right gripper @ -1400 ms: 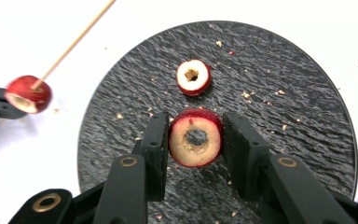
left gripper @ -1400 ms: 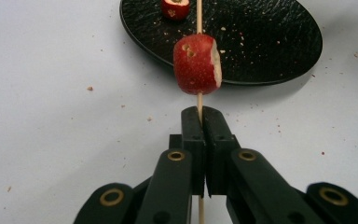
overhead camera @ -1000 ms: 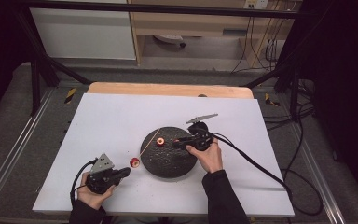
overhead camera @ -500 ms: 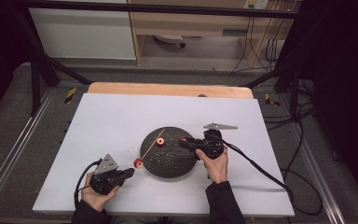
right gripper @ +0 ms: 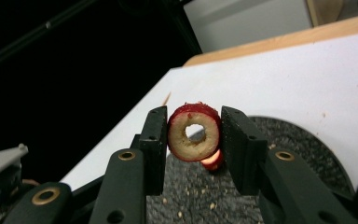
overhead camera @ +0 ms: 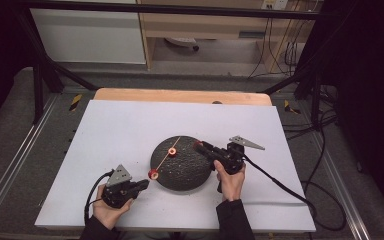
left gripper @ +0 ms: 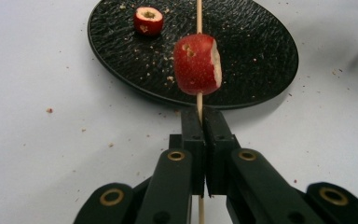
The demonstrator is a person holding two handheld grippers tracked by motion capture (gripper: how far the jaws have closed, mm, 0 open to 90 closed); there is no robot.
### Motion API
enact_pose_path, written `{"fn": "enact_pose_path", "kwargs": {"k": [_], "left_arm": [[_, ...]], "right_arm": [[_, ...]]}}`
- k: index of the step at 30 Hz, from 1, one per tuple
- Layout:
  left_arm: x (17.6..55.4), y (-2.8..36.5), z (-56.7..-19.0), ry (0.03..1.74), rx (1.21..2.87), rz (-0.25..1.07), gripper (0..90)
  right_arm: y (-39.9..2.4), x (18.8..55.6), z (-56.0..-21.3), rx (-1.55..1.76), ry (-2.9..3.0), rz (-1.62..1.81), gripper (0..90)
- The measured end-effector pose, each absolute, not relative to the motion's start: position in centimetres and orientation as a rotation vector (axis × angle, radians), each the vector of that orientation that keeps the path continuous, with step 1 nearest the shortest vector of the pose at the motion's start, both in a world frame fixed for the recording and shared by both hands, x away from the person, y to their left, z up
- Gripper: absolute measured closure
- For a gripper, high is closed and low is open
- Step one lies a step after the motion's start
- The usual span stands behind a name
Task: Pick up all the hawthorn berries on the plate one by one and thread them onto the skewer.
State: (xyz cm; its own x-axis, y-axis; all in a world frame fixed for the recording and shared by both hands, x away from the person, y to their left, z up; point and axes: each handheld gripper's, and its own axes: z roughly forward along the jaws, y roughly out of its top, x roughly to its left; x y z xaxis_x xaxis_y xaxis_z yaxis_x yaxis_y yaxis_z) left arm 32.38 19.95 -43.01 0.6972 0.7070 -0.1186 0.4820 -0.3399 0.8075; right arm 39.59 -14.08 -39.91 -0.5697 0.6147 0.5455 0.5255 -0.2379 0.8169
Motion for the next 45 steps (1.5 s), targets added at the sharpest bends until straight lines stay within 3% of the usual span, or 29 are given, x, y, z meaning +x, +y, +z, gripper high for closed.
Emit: {"fn": "enact_pose_path", "kwargs": {"k": [45], "left_arm": [[31.8,14.7,-41.8,0.847,1.957,0.313,88.3]], "right_arm": [[-14.2,41.0,-39.1,1.46,1.459,2.249,63.5]]}}
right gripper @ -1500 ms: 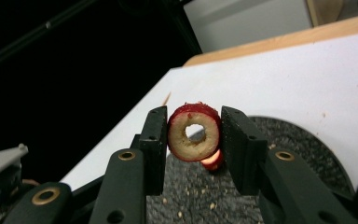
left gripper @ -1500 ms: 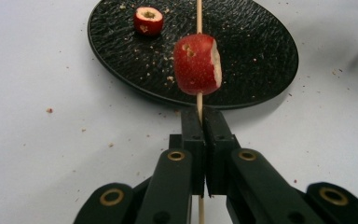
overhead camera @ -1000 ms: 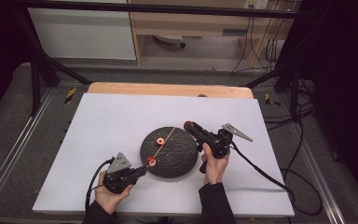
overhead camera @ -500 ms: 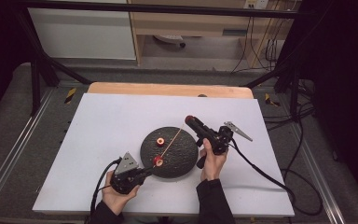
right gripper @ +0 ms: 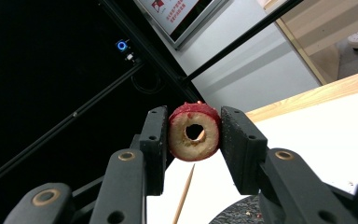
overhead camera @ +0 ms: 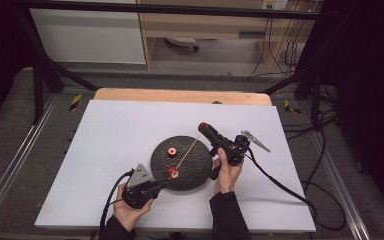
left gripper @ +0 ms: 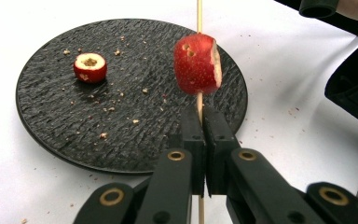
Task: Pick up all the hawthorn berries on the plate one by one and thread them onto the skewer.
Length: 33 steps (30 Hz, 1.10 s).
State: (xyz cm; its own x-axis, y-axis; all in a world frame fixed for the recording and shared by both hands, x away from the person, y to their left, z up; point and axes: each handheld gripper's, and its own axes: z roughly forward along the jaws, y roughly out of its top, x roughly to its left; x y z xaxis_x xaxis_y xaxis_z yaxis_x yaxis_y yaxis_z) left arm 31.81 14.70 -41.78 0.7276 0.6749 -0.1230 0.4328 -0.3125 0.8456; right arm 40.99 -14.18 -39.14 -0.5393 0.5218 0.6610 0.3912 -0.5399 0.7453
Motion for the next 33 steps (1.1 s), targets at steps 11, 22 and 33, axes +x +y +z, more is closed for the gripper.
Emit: {"fn": "enact_pose_path", "kwargs": {"k": [11,22,33], "left_arm": [[31.8,14.6,-41.8,0.858,1.939,0.311,88.2],[31.9,13.6,-41.6,0.888,1.889,0.312,88.3],[32.5,12.5,-41.4,0.905,1.869,0.312,88.3]], "right_arm": [[-14.1,41.0,-39.3,1.465,1.463,2.246,63.5],[-13.7,40.9,-39.7,1.481,1.458,2.275,63.5],[-13.5,40.5,-39.9,1.479,1.469,2.281,63.6]]}}
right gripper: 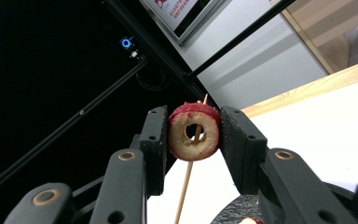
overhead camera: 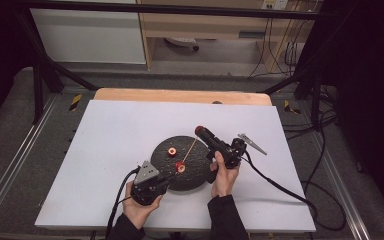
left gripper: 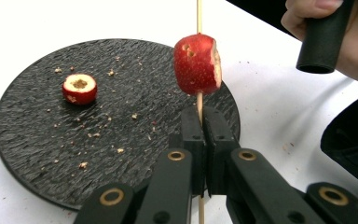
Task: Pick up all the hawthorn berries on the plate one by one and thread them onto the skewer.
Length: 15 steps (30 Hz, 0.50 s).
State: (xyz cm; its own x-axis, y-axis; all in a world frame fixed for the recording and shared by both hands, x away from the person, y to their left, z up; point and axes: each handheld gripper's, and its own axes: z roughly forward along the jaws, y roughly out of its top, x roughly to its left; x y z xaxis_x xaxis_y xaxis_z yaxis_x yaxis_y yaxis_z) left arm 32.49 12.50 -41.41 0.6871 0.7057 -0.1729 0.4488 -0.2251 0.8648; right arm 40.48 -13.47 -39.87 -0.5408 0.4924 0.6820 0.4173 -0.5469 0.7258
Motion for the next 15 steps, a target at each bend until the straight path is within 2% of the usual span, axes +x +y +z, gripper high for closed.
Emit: {"fn": "enact_pose_path", "kwargs": {"k": [15], "left_arm": [[31.68,12.23,-41.53,0.926,1.845,0.349,88.4]], "right_arm": [[-13.02,40.53,-40.45,1.535,1.432,2.289,64.1]]}}
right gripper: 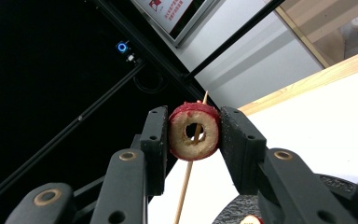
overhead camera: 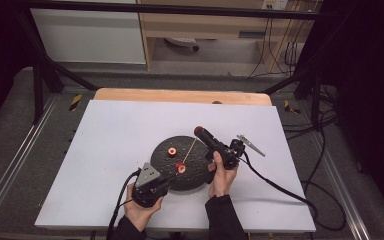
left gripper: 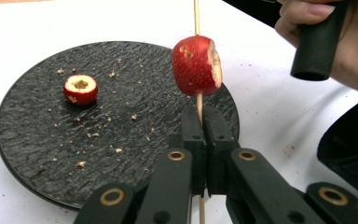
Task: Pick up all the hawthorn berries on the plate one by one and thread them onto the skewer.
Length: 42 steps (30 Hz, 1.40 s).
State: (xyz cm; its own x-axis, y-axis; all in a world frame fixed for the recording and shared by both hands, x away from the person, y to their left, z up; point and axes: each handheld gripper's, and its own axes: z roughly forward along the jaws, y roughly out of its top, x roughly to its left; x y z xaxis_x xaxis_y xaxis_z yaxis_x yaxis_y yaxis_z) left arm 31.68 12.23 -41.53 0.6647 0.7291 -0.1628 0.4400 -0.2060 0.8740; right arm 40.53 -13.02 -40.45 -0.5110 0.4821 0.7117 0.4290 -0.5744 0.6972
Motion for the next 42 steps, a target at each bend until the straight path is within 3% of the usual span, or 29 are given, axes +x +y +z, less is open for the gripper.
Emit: {"fn": "enact_pose_path", "kwargs": {"k": [22,42], "left_arm": [[31.8,12.2,-41.4,0.955,1.821,0.372,88.6],[34.7,11.1,-40.3,0.939,1.831,0.341,88.4]], "right_arm": [[-12.5,40.3,-41.2,1.573,1.469,2.274,64.5],[-11.6,38.7,-42.4,1.531,1.667,2.22,63.9]]}}
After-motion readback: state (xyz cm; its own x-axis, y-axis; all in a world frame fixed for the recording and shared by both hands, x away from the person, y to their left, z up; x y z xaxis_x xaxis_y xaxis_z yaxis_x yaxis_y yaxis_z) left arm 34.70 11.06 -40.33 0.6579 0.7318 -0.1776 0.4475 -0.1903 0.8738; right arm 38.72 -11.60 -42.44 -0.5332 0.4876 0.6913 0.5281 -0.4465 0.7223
